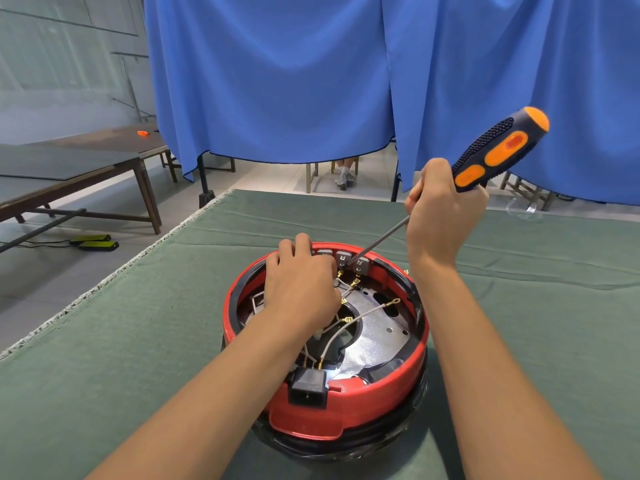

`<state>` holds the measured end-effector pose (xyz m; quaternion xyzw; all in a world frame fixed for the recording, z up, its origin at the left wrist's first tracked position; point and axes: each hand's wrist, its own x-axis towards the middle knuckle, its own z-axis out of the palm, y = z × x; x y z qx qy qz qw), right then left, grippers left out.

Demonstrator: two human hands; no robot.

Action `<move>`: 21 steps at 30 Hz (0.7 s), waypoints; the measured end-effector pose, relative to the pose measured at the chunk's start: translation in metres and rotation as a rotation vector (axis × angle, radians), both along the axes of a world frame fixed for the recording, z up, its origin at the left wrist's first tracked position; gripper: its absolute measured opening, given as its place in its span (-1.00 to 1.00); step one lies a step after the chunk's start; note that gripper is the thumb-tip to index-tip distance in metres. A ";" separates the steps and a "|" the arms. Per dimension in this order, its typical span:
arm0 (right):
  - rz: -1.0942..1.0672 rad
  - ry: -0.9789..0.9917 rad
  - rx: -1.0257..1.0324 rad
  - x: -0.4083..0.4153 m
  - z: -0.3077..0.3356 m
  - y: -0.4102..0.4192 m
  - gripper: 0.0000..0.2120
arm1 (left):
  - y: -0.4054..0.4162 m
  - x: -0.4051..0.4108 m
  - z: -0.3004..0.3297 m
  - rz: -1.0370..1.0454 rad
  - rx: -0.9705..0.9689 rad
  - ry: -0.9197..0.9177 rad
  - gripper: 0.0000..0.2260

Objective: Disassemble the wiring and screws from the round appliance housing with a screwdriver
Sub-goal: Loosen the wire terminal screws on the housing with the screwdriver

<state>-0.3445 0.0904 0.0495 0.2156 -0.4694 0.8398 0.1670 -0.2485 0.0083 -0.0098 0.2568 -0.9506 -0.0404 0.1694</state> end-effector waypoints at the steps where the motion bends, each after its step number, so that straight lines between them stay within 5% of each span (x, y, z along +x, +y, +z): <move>1: 0.002 -0.018 0.008 -0.001 0.000 0.000 -0.83 | 0.000 0.000 0.000 -0.003 0.003 0.002 -0.74; 21: -0.099 -0.316 0.040 -0.034 0.000 0.000 -0.71 | -0.001 -0.004 -0.002 0.025 -0.045 -0.030 -0.72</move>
